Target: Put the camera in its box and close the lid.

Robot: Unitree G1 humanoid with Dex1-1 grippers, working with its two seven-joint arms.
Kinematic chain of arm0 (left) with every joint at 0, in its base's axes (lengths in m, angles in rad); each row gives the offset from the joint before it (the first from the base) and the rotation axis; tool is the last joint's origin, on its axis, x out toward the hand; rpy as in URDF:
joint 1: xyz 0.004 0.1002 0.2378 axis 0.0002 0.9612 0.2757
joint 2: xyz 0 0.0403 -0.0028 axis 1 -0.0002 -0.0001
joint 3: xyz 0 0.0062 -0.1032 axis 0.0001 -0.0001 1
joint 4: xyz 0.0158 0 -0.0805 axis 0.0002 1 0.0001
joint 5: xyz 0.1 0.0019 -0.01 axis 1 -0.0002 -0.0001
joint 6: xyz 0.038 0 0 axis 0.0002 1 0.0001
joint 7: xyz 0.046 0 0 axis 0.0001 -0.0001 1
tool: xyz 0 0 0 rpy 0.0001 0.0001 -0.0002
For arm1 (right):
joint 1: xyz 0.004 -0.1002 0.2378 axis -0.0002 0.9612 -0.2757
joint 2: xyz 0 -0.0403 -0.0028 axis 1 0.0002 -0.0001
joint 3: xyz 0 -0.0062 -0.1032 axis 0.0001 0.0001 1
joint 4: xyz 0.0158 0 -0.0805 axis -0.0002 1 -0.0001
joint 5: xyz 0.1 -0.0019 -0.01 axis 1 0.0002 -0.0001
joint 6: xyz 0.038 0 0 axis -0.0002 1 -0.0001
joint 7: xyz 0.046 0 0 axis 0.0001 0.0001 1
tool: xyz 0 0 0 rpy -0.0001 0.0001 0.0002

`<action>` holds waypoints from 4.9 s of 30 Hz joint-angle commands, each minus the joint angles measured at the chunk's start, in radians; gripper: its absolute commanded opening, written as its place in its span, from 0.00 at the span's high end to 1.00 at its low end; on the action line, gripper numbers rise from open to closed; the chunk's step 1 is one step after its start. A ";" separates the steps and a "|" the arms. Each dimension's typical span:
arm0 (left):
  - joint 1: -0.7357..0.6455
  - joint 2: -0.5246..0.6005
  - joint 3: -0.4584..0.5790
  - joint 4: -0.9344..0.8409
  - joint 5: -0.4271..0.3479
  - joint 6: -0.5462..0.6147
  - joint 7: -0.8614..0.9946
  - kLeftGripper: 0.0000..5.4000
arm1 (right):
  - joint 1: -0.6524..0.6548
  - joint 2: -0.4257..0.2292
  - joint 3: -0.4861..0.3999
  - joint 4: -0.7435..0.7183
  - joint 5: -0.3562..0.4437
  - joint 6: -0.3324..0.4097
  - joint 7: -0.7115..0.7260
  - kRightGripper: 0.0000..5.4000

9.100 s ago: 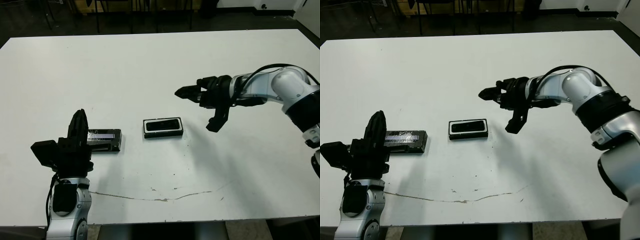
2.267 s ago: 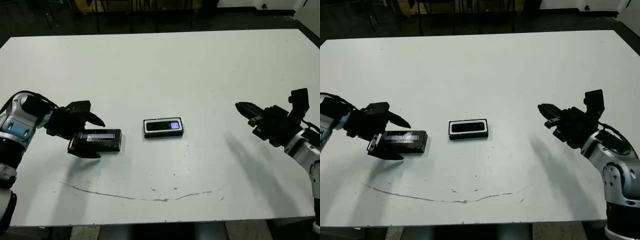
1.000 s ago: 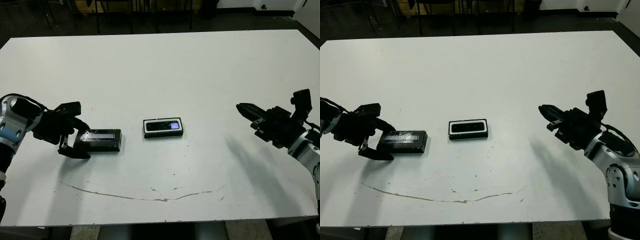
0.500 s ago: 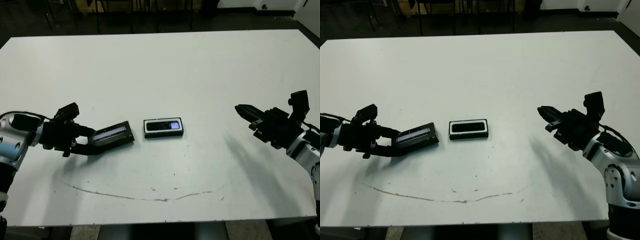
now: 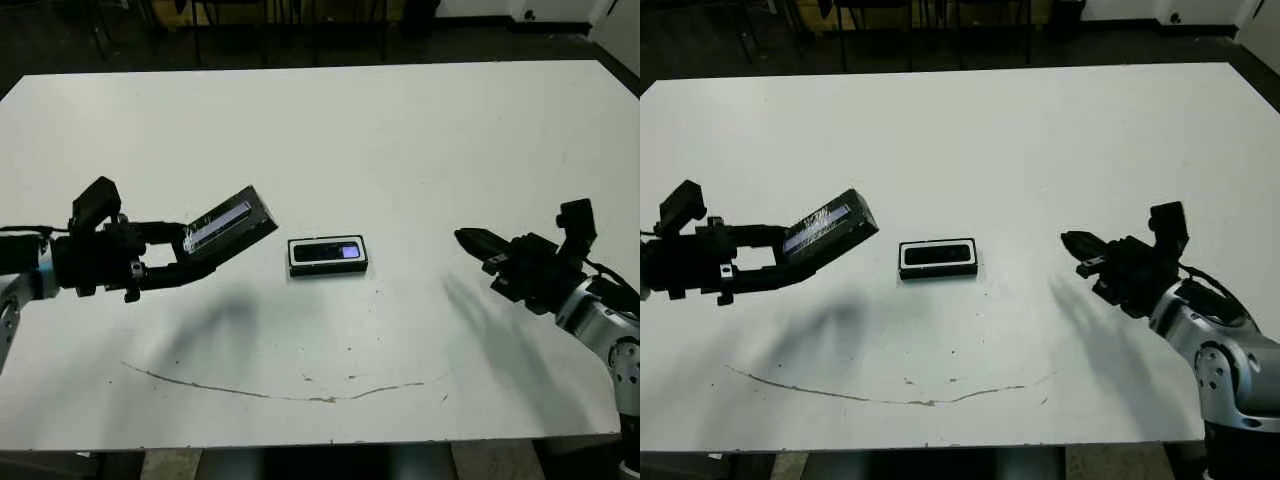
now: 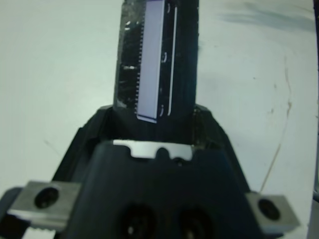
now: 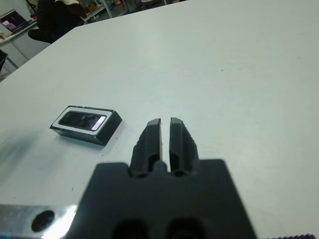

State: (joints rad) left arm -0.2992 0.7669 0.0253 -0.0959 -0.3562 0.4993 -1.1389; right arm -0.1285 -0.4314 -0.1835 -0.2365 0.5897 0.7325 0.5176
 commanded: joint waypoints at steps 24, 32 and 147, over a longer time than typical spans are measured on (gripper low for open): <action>-0.495 -0.253 -0.351 0.664 0.210 -0.091 -0.203 0.51 | 0.017 0.003 0.026 0.114 -0.067 -0.198 0.089 1.00; -0.518 -0.304 -0.349 0.768 0.224 -0.101 -0.259 0.51 | 0.034 0.008 0.019 0.072 -0.058 -0.179 0.068 1.00; -0.644 -0.584 -0.575 0.945 0.619 -0.280 -0.238 0.42 | 0.116 0.021 -0.006 0.003 -0.011 -0.149 0.041 1.00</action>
State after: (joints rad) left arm -0.9814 0.2131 -0.5067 0.8361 0.2360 0.2244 -1.3732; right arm -0.0260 -0.4149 -0.1901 -0.2465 0.5823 0.5810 0.5665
